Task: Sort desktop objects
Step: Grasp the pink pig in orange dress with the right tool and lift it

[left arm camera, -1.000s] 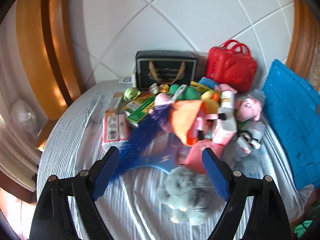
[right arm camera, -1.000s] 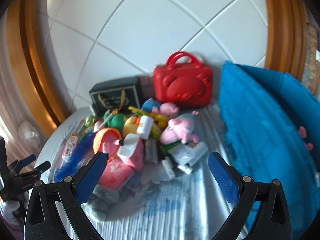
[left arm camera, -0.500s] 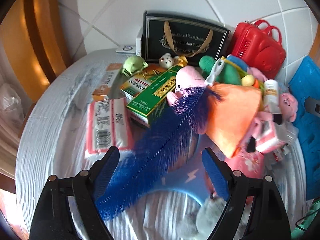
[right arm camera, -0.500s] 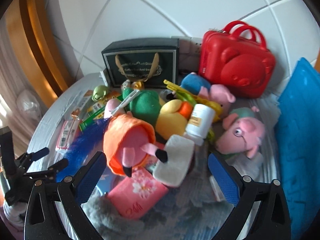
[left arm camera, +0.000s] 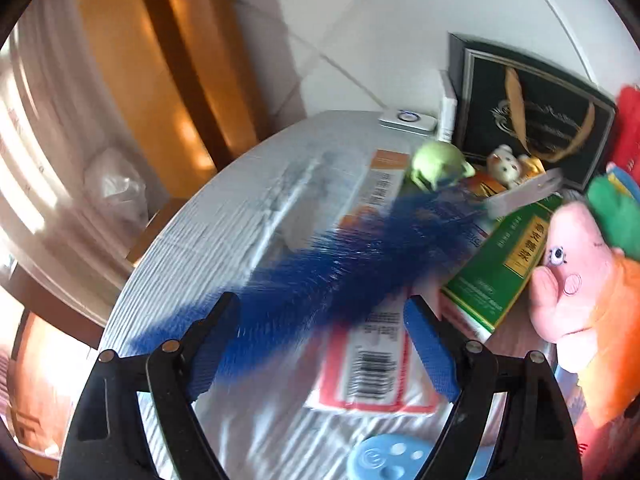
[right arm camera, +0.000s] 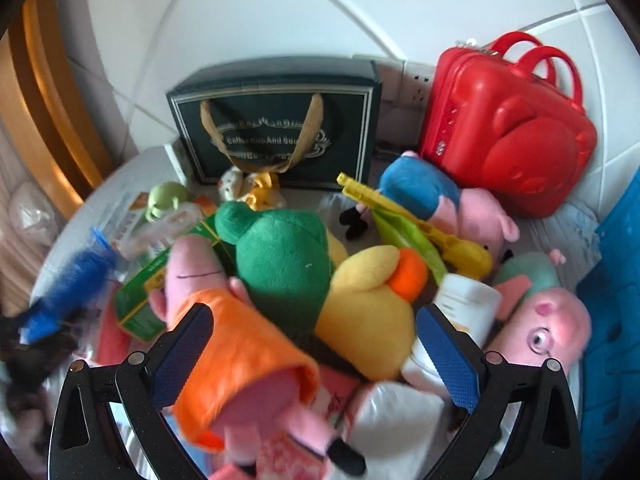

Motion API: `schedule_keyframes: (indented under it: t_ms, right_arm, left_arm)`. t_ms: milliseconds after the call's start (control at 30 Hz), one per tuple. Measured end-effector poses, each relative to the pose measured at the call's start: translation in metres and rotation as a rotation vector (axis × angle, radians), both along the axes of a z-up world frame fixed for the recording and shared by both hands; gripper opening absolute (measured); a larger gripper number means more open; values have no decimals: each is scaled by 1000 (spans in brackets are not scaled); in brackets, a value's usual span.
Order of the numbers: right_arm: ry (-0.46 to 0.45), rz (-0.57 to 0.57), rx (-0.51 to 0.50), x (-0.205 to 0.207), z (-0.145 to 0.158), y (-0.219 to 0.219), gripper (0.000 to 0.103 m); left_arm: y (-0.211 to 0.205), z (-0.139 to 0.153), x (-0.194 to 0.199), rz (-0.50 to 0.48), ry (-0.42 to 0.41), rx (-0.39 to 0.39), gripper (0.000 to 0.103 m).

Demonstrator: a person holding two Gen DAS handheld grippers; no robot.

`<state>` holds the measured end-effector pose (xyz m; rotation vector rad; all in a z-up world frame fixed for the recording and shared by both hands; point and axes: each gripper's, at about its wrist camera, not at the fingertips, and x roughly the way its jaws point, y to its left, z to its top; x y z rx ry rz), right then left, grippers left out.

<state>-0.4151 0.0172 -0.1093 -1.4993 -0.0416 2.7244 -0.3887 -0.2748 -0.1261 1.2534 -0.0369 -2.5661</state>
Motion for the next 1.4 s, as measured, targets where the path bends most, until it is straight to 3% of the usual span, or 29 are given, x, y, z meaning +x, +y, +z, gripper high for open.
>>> schedule_keyframes:
  t_ms: [67,167,233,267,400,533,800,933,967,1033,1167,1300,1400]
  right_arm:
    - [-55,30,-32,3,-16,-8,68]
    - [-164,132,-235,23,-33,-24,58]
    - [-241,242,-427,40,-41,-41,57]
    - [-258,272,-447,46,-42,-48,57]
    - [-193,282,-391,67,-24,-54,59]
    - [-100,163,-199,76,-8,-27,60]
    - [-52,130,-163,112,4,12,59]
    - [-12,102,-142,109,15,30,64]
    - [-5,100,-144,109,16,34,64]
    - [2,100,-147,109,17,39,65]
    - [-1,128,-181,108,15,37,65]
    - [-15,184,-195,104,8,14,65]
    - [-40,236,-183,97,-1,-8,64]
  left_arm:
    - [-8,6,14,-6,2,41,85]
    - [-5,9,37,-39,-3,82,85]
    - [0,6,49,-64,-26,146,85]
    - [4,5,55,-81,-40,176,85]
    - [21,3,74,-139,-69,242,84]
    - [46,11,89,-189,-65,317,84]
    - [135,3,80,-290,-71,461,84]
    - [171,-33,62,-304,-144,324,86]
    - [169,-38,59,-299,-147,330,86]
    - [157,-39,57,-288,-145,342,86]
    - [133,-25,70,-278,-112,209,91]
    - [84,-15,79,-158,-124,81,91]
    - [53,-10,84,-98,-130,118,91]
